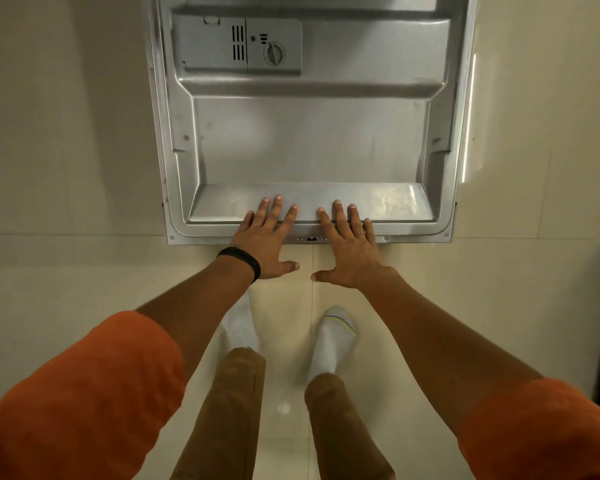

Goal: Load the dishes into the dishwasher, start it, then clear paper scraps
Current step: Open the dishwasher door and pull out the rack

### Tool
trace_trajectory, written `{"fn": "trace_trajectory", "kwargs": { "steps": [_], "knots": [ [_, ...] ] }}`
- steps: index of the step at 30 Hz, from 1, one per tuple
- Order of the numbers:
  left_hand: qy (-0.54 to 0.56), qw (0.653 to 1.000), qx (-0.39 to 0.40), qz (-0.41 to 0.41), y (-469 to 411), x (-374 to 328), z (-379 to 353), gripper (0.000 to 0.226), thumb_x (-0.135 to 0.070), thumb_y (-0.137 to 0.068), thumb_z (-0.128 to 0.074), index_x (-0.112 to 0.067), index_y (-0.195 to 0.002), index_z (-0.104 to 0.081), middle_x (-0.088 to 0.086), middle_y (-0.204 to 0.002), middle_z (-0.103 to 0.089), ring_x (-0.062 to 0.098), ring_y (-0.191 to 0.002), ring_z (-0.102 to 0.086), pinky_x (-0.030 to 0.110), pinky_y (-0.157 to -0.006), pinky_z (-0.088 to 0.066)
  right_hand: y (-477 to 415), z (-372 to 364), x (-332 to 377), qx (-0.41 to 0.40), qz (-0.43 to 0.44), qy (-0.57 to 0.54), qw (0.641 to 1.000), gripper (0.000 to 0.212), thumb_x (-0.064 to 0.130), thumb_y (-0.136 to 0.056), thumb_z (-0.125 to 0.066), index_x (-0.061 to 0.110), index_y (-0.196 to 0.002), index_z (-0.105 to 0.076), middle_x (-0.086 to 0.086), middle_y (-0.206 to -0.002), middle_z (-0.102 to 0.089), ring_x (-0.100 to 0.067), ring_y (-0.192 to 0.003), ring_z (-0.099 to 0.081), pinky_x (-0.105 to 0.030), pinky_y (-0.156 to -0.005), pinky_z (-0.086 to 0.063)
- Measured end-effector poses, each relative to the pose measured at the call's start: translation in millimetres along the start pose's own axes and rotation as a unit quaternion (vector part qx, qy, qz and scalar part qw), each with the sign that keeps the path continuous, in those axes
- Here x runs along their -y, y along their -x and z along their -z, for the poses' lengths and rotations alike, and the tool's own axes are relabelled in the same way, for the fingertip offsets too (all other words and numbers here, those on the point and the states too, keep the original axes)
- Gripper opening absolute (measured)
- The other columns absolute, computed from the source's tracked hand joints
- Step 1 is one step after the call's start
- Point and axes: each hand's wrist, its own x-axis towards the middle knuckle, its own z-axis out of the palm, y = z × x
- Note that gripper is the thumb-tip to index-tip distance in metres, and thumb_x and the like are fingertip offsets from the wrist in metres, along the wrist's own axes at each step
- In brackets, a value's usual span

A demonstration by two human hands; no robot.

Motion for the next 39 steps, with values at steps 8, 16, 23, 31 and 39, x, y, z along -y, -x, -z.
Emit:
{"fn": "trace_trajectory", "kwargs": {
  "steps": [8,16,23,31,39],
  "knots": [
    [0.011,1.000,0.000,0.001,17.2,-3.7,58.4,0.090,-0.060,-0.099,-0.046,-0.022,-0.164,0.004,0.006,-0.172,0.005,0.027,-0.158,0.000,0.050,-0.127,-0.010,13.8,51.6,22.2,0.025,-0.030,-0.016,0.999,0.109,0.054,-0.092,-0.066,0.023,-0.162,0.011,-0.005,-0.169,0.020,-0.030,-0.156,0.015,-0.050,-0.128,-0.004],
    [0.000,0.991,-0.131,-0.009,42.6,23.8,202.6,0.080,-0.050,-0.105,-0.041,-0.021,-0.163,0.005,0.007,-0.172,0.005,0.026,-0.158,0.000,0.049,-0.127,-0.010,2.8,202.8,68.5,-0.062,-0.033,0.001,0.998,0.095,0.048,-0.099,-0.057,0.023,-0.162,0.009,-0.006,-0.169,0.020,-0.029,-0.156,0.013,-0.047,-0.127,-0.005],
    [-0.010,0.971,-0.239,0.007,23.3,52.5,353.3,0.080,-0.047,-0.105,-0.044,-0.021,-0.163,0.003,0.008,-0.172,0.004,0.026,-0.158,0.003,0.050,-0.127,-0.012,-38.3,364.8,86.1,-0.182,-0.005,0.003,0.983,0.095,0.044,-0.098,-0.060,0.025,-0.163,0.006,-0.004,-0.170,0.016,-0.027,-0.157,0.011,-0.047,-0.128,-0.007],
    [-0.057,0.952,-0.298,0.038,-42.5,82.0,462.3,0.080,-0.047,-0.103,-0.047,-0.019,-0.163,-0.002,0.008,-0.172,-0.001,0.027,-0.158,-0.002,0.052,-0.125,-0.017,-112.3,495.7,52.5,-0.234,0.025,0.036,0.971,0.099,0.042,-0.096,-0.064,0.021,-0.163,0.005,-0.005,-0.170,0.013,-0.028,-0.157,0.008,-0.051,-0.127,-0.010],
    [-0.051,0.947,-0.309,0.071,-110.0,71.9,535.7,0.083,-0.044,-0.102,-0.052,-0.019,-0.163,-0.002,0.007,-0.172,0.001,0.028,-0.158,-0.003,0.052,-0.125,-0.017,-176.9,554.8,12.1,-0.223,0.020,0.066,0.972,0.105,0.041,-0.095,-0.067,0.020,-0.161,0.013,-0.004,-0.170,0.015,-0.028,-0.157,0.009,-0.053,-0.127,-0.007]
  ]
}}
